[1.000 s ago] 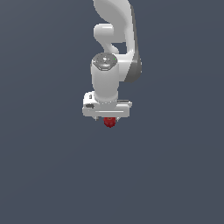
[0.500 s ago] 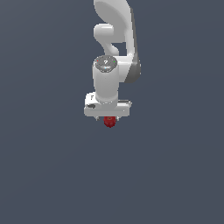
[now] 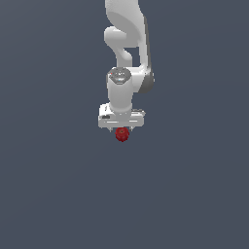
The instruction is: Pick up the object and move it to a goal position.
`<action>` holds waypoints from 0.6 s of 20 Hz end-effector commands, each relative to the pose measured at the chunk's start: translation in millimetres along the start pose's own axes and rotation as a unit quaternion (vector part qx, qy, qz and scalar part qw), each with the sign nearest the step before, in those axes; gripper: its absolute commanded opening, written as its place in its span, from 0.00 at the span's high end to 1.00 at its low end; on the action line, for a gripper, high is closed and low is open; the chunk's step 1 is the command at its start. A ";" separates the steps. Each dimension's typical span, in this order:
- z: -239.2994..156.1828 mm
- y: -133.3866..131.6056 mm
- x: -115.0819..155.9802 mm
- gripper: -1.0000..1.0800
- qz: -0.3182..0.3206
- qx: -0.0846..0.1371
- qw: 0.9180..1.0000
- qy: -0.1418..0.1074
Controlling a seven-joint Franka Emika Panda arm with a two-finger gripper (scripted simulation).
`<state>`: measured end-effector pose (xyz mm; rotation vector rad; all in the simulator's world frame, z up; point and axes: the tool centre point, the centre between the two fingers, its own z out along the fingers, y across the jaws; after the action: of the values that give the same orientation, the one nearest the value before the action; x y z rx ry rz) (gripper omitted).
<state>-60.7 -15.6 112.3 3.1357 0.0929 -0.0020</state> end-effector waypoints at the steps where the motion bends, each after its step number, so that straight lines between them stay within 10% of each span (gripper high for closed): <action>1: 7.1 -1.9 -9.3 0.04 -0.005 0.001 1.000 0.001; 12: 16.8 -4.2 -20.7 0.04 -0.011 0.002 1.000 0.000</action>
<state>-81.5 -12.6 96.3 3.1388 0.1283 -0.0010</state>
